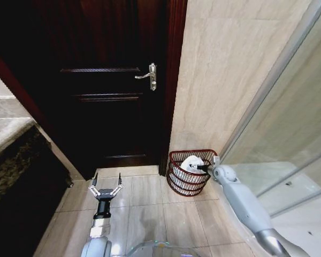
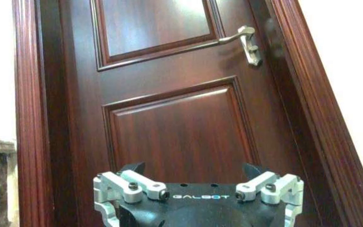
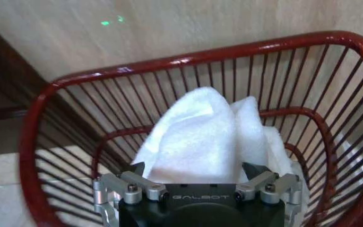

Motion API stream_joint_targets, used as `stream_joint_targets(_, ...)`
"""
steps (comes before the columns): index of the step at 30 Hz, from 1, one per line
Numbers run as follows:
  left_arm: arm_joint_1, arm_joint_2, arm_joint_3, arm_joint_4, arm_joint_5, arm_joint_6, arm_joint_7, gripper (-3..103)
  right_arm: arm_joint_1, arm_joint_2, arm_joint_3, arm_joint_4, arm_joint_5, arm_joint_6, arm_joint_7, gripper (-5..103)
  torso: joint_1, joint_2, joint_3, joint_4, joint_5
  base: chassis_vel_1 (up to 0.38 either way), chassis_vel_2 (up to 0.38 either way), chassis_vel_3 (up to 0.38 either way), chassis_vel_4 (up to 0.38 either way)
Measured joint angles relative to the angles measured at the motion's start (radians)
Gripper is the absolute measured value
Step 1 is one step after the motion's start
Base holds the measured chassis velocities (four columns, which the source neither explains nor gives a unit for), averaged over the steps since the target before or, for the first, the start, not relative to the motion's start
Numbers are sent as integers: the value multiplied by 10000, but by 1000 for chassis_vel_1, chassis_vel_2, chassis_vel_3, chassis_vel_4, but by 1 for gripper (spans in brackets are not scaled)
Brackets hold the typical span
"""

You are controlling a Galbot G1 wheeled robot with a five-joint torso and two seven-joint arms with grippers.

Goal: Discard the used towel into the hamper.

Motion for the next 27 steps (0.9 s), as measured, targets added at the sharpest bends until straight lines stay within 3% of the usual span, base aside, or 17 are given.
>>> stream_joint_targets(12, -105, 0, -22, 41, -5, 112, -23, 100, 638, 418, -140, -1554, -828, 671, -273, 100, 0, 0, 0, -1, 0, 0, 0, 0, 0)
stream_joint_targets(20, -188, 0, 89, -100, 17, 394, -15, 100, 563, 357, -409, -984, -877, 1673, 442, 100, 0, 0, 0, 1, 1, 0, 0, 0, 0)
stream_joint_targets(25, -185, 0, 168, -244, 11, 601, 38, 100, -354, 33, 80, 677, -929, 3102, 652, 100, 0, -1, 0, -2, -2, 0, 0, 0, 0)
stream_joint_targets(27, -183, 1, 217, -241, -51, 662, 49, 100, -1054, -70, 252, 1312, -1208, 4543, 694, 100, 0, 0, -1, -2, 0, 0, 0, 0, 0)
